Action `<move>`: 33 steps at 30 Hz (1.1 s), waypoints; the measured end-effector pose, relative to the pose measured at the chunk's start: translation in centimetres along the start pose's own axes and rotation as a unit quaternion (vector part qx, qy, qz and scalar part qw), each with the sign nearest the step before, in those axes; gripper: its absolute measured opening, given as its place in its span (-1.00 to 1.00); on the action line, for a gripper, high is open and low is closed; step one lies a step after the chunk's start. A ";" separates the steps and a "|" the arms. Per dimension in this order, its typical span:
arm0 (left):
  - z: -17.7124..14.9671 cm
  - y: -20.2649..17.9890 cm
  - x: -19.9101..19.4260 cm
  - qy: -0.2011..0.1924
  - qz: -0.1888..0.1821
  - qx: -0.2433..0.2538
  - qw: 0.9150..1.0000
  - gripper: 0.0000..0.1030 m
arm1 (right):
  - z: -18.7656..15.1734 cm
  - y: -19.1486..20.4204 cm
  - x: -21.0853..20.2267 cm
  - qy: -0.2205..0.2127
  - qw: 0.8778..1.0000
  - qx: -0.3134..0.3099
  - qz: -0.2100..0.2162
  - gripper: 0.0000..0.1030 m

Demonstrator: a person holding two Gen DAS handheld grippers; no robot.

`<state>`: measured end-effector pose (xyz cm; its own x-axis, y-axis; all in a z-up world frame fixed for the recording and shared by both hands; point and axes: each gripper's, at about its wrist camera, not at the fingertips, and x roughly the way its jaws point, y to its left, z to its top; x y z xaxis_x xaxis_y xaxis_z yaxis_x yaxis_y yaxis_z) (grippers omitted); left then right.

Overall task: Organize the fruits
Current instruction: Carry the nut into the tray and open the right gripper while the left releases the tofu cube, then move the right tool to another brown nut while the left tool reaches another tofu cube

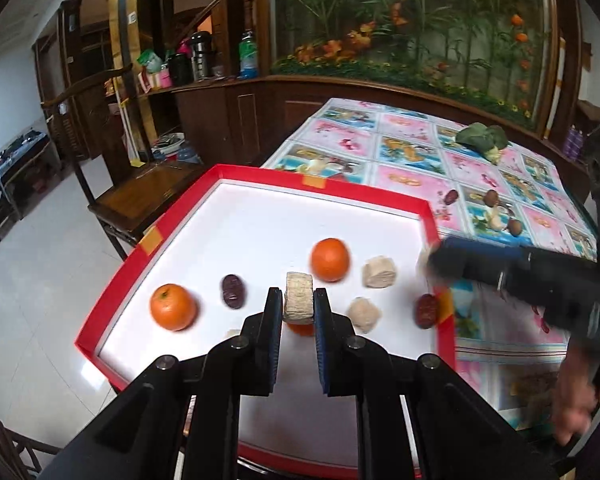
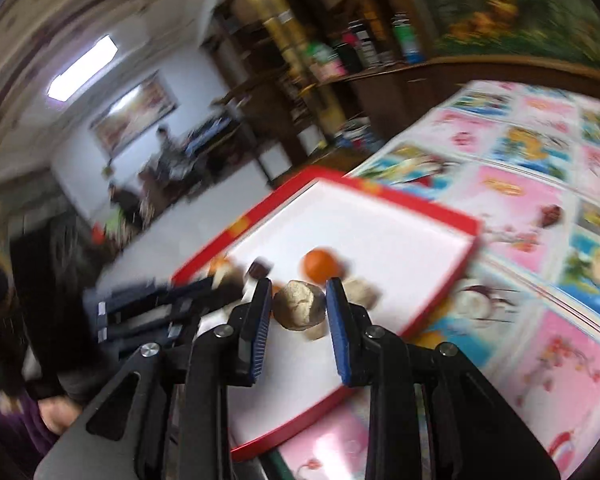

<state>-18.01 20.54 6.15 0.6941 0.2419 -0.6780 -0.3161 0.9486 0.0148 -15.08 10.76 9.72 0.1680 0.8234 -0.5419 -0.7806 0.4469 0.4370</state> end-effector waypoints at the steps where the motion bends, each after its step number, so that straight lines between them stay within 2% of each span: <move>1: -0.1 0.2 0.1 -0.002 0.008 0.001 1.000 -0.73 | -0.4 0.6 0.6 0.010 1.000 -0.020 0.003 -0.42; 4: -0.4 1.1 0.3 -0.006 0.022 -0.002 1.000 -0.73 | -1.5 1.4 1.6 0.040 0.998 -0.041 0.026 -0.42; 11: -0.8 1.1 1.5 0.004 0.023 0.001 1.000 -0.73 | -3.5 3.4 3.0 0.080 0.991 -0.107 0.030 -0.42; 17: -0.9 1.3 2.0 0.007 0.036 0.000 0.999 -0.73 | -3.9 2.5 3.7 0.104 0.991 -0.081 0.030 -0.42; 23: -1.2 1.0 2.2 0.004 0.063 0.012 0.998 -0.73 | -4.0 2.6 3.6 0.104 0.991 -0.084 0.029 -0.42; 28: -1.4 1.3 2.3 0.016 0.070 0.012 0.997 -0.68 | -3.9 2.9 3.4 0.105 0.990 -0.092 0.023 -0.41; 30: -1.4 1.4 2.1 0.015 0.079 0.009 0.997 -0.43 | -3.8 2.7 3.2 0.107 0.990 -0.087 0.024 -0.41; 32: -1.3 1.6 1.8 0.011 0.081 0.004 0.997 0.22 | -3.5 2.3 2.9 0.101 0.991 -0.080 0.025 -0.41; 33: -1.2 1.6 1.4 0.005 0.080 0.001 0.997 0.33 | -3.3 2.1 2.7 0.097 0.992 -0.076 0.026 -0.41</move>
<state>-18.30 22.19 4.31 0.6280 0.3877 -0.6748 -0.4212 0.8984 0.1242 -18.31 12.74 6.82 0.0177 0.7539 -0.6567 -0.8697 0.3356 0.3619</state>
